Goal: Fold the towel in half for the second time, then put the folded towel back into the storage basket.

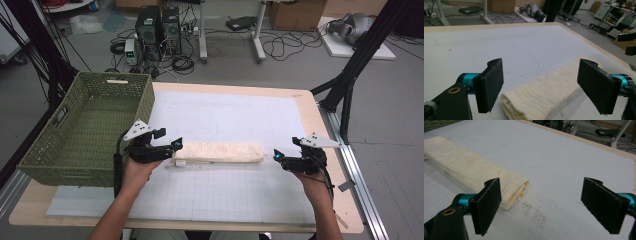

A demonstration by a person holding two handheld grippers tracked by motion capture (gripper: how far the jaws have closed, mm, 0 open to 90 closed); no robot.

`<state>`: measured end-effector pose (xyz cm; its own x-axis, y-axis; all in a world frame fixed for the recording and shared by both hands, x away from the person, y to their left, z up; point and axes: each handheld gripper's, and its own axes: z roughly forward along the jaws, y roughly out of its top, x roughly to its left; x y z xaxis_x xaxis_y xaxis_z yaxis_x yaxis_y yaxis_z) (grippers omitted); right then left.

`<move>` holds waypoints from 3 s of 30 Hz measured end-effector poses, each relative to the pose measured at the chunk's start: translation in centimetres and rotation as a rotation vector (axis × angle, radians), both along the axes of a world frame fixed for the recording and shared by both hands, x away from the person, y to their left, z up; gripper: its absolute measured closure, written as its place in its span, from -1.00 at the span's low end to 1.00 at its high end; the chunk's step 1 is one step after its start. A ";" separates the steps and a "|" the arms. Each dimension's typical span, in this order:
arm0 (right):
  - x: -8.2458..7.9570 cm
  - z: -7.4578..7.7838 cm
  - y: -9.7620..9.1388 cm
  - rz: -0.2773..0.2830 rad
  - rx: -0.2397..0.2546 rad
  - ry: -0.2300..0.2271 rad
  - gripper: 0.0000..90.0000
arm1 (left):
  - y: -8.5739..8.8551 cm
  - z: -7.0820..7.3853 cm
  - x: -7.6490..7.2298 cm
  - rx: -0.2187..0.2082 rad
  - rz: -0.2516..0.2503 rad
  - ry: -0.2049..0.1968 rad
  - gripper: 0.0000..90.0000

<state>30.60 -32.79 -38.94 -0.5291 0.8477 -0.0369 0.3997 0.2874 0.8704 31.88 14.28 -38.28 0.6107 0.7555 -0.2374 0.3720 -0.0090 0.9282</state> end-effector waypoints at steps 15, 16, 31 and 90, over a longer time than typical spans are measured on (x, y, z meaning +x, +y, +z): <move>0.5 -0.7 0.3 0.007 -0.008 0.021 -0.73 | 0.0 -0.2 0.1 0.021 -0.005 0.010 -0.52; 0.5 -0.7 0.3 0.008 -0.013 0.021 -0.73 | -0.1 -0.3 0.1 0.024 -0.006 0.012 -0.52; 0.8 -1.2 1.0 0.035 -0.014 0.038 -0.73 | -0.5 -0.8 0.3 0.062 -0.003 0.042 -0.44; 2.1 -3.8 4.1 0.020 0.025 0.124 -0.40 | -2.8 -7.0 1.2 0.272 0.059 0.196 0.75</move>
